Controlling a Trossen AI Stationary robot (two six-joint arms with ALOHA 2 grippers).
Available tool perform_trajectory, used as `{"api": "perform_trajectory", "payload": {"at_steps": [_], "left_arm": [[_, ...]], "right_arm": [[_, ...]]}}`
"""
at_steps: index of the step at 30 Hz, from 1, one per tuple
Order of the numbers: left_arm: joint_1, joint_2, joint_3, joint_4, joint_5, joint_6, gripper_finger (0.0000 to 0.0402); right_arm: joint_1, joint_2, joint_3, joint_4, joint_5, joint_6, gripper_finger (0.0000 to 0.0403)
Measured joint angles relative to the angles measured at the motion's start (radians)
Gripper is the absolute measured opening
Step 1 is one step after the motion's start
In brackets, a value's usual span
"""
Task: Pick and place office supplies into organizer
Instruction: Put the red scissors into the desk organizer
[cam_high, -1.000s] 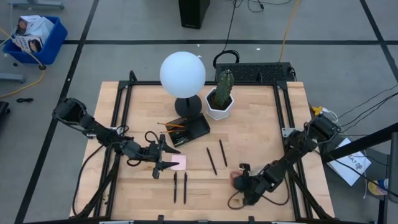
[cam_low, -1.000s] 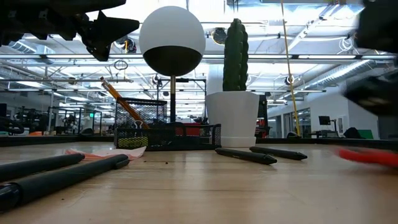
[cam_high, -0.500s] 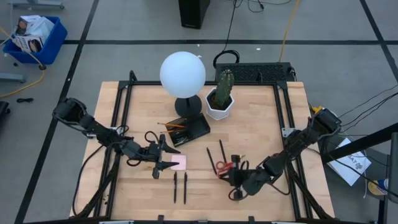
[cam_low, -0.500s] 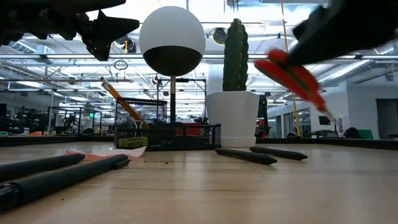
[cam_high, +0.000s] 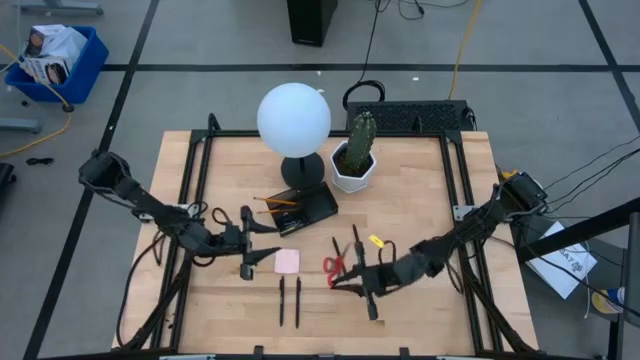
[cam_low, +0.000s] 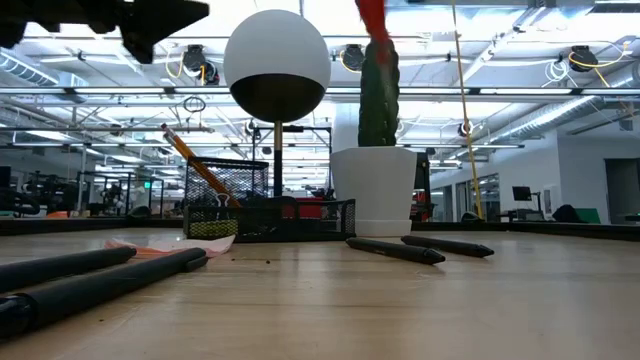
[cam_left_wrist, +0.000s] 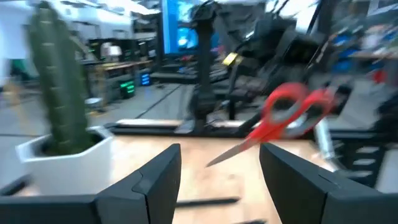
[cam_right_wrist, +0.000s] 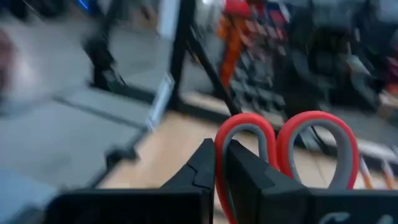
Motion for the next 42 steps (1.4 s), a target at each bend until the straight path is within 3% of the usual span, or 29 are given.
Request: {"api": "perform_trajectory", "payload": {"at_steps": [7,14,18,28,42], "left_arm": [[-0.104,-0.167,0.000,-0.198,-0.182,0.035,0.0225],[-0.197,-0.263,0.000,-0.283,-0.413,0.122,0.0225],[-0.220,-0.274,0.000,-0.294,-0.485,0.144,0.0225],[-0.231,-0.273,0.000,-0.304,-0.559,0.150,0.0225],[-0.231,-0.273,0.000,-0.332,-0.570,0.113,0.0225]], "right_arm": [[-0.151,0.000,0.001,0.172,-0.302,-0.012,0.0017],[-0.298,0.002,0.001,0.278,-0.488,0.039,0.0017],[-0.363,0.036,0.001,0.397,-0.572,0.080,0.0017],[-0.467,0.176,0.033,0.576,-0.614,0.163,0.0017],[-0.520,0.429,0.299,0.589,-0.668,0.212,0.0016]]}}
